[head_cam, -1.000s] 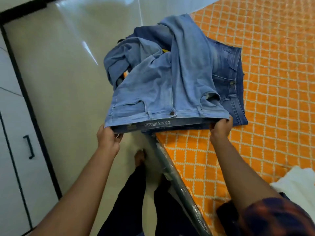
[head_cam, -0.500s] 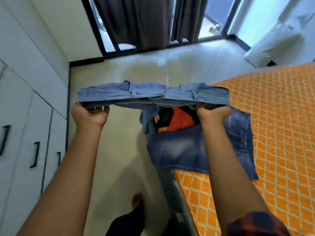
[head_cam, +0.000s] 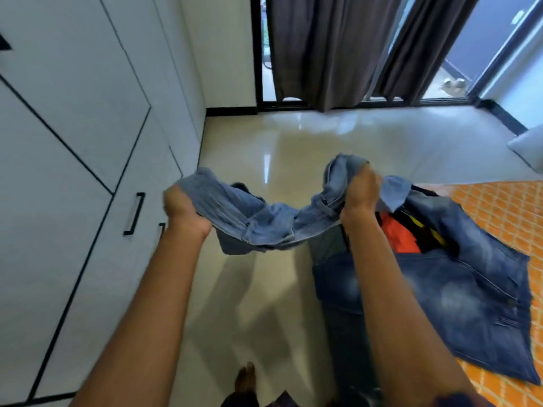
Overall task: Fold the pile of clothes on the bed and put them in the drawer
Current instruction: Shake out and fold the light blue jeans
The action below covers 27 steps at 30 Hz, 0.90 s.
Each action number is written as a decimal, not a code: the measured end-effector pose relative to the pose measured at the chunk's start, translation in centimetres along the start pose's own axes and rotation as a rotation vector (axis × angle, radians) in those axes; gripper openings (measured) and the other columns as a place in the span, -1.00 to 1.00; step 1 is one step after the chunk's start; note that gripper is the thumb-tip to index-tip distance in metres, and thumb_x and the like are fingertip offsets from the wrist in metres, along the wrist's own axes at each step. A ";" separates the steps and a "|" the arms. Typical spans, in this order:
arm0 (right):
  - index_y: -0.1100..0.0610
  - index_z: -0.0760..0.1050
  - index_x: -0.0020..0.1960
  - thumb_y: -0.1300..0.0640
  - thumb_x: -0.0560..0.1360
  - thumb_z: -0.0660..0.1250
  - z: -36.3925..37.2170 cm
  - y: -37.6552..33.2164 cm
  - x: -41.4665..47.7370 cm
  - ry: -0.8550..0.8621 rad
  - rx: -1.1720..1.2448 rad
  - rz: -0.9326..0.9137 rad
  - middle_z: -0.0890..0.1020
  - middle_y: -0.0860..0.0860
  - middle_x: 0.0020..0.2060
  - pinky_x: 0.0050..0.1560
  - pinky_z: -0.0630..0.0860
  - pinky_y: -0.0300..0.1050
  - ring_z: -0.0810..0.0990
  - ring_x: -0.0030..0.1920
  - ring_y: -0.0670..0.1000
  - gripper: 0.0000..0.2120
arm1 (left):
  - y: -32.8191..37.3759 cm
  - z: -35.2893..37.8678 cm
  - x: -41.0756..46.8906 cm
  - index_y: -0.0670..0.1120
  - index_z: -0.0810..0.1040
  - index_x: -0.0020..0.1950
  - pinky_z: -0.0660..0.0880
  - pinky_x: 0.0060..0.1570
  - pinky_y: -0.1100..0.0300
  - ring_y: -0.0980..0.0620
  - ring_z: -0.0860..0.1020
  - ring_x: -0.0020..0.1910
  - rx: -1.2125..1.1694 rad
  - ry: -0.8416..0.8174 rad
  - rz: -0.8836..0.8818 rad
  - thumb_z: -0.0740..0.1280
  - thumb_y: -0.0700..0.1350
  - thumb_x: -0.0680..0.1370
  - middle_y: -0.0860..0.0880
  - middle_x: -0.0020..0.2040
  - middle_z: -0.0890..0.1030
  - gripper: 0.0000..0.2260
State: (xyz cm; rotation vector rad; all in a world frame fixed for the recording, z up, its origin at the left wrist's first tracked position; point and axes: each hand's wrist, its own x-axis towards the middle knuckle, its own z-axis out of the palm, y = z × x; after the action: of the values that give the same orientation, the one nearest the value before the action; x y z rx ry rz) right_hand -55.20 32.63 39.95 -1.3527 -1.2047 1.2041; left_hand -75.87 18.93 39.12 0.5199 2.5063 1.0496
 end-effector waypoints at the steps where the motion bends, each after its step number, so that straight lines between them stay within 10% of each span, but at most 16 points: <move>1: 0.26 0.53 -0.10 0.31 0.64 0.08 2.0 -0.7 -1.0 0.003 -0.083 -0.069 0.40 -0.01 -0.32 -0.30 0.32 -0.04 0.40 -0.25 -0.02 -0.72 | -0.8 -1.2 0.5 -0.18 0.44 0.30 0.51 0.10 0.06 -0.11 0.58 0.20 -0.189 -0.046 -0.036 0.15 -0.02 0.69 -0.16 0.21 0.59 -0.71; 3: 0.08 0.29 -0.36 0.29 0.61 0.11 5.7 -1.8 -2.3 -0.098 -0.199 -0.216 0.29 -0.03 -0.43 -0.34 0.16 -0.05 0.25 -0.40 -0.07 -0.62 | 0.7 -1.1 1.1 -0.11 0.52 -0.10 0.49 -0.24 0.11 -0.08 0.56 -0.18 -0.782 -0.177 -0.211 0.18 -0.13 0.65 -0.07 -0.21 0.57 -0.81; 5: 0.03 0.22 -0.37 0.20 0.61 0.15 8.7 -2.7 -4.8 -0.248 -0.402 -0.366 0.33 -0.03 -0.44 -0.35 0.16 -0.03 0.28 -0.40 -0.07 -0.62 | 1.3 -0.9 1.1 -0.09 0.50 -0.26 0.47 -0.24 0.02 -0.08 0.48 -0.21 -0.739 -0.217 -0.109 0.25 -0.16 0.53 -0.11 -0.28 0.51 -0.83; 13: 0.14 0.45 -0.36 0.08 0.51 0.34 15.8 -4.9 -7.4 -0.429 -0.434 -0.486 0.50 0.01 -0.48 -0.39 0.33 -0.11 0.48 -0.40 0.00 -0.70 | 2.3 -7.1 2.8 0.06 0.68 0.03 0.59 0.16 -0.09 -0.01 0.63 0.07 -0.518 -0.225 0.307 0.24 -0.21 0.46 0.03 0.02 0.69 -0.71; 19: 0.30 0.53 -0.34 0.03 0.48 0.42 19.4 -4.9 -9.0 -0.628 -0.220 -0.333 0.51 0.16 -0.48 -0.39 0.41 -0.03 0.42 -0.45 -0.05 -0.63 | -0.8 -11.1 3.2 0.05 0.60 0.27 0.59 -0.03 0.10 0.01 0.66 -0.03 -0.442 -0.297 0.320 0.20 -0.37 0.51 -0.03 0.00 0.69 -0.54; 27: 0.23 0.65 -0.14 -0.02 0.52 0.44 17.4 -5.6 -10.4 -0.899 -0.180 -0.301 0.63 0.13 -0.34 -0.21 0.54 -0.04 0.57 -0.34 -0.04 -0.71 | -0.5 -10.3 0.9 0.05 0.67 -0.22 0.54 -0.26 0.15 0.08 0.57 -0.30 -0.515 0.068 0.171 0.25 -0.28 0.37 0.07 -0.30 0.64 -0.72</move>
State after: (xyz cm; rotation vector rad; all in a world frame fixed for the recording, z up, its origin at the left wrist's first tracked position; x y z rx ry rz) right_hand -73.39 23.33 44.83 -0.6769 -2.0911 1.5533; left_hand -81.55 12.91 45.28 0.5505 2.1450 1.7294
